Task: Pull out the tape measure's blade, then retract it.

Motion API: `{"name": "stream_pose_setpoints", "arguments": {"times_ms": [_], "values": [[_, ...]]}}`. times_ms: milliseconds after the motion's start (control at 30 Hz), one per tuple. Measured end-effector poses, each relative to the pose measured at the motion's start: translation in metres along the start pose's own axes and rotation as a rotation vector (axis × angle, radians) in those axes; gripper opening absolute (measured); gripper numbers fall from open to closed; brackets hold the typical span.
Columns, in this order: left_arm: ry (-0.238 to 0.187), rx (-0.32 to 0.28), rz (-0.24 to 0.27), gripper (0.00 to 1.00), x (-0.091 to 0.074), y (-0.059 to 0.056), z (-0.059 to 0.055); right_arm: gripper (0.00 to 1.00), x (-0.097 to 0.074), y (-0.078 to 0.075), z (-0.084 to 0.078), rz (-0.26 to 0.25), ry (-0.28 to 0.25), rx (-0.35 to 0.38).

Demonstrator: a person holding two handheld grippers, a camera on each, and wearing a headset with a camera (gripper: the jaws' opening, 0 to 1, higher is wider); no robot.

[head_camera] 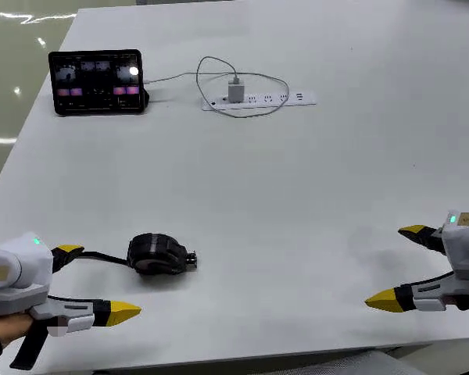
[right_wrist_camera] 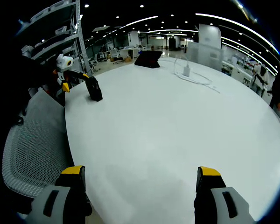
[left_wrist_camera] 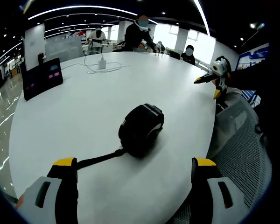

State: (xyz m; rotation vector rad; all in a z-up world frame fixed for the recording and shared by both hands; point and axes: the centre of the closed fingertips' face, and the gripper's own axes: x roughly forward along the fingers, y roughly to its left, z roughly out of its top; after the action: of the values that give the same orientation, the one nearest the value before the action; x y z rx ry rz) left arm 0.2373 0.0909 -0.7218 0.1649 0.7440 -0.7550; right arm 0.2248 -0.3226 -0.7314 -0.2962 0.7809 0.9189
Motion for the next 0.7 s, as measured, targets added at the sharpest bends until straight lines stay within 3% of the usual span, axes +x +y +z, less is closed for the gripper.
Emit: {"name": "stream_pose_setpoints", "arguments": {"times_ms": [467, 500, 567, 700], "values": [[-0.010, -0.003, 0.016, 0.99, -0.0059, 0.0064, 0.0021, 0.99, -0.0064, -0.0036, -0.0086, 0.002, 0.022, 0.005], [0.003, -0.021, -0.008, 0.99, -0.0064, 0.0030, -0.0001, 0.99, -0.0068, -0.0038, -0.0084, 0.000, 0.023, 0.001], [-0.014, 0.004, 0.019, 0.99, -0.0065, 0.0071, 0.0023, 0.99, -0.0068, -0.0034, -0.0085, 0.002, 0.022, 0.003], [-0.004, -0.010, 0.011, 0.99, -0.0076, 0.0068, 0.0008, 0.99, -0.0078, -0.0046, -0.0086, 0.000, 0.022, 0.003]]}}
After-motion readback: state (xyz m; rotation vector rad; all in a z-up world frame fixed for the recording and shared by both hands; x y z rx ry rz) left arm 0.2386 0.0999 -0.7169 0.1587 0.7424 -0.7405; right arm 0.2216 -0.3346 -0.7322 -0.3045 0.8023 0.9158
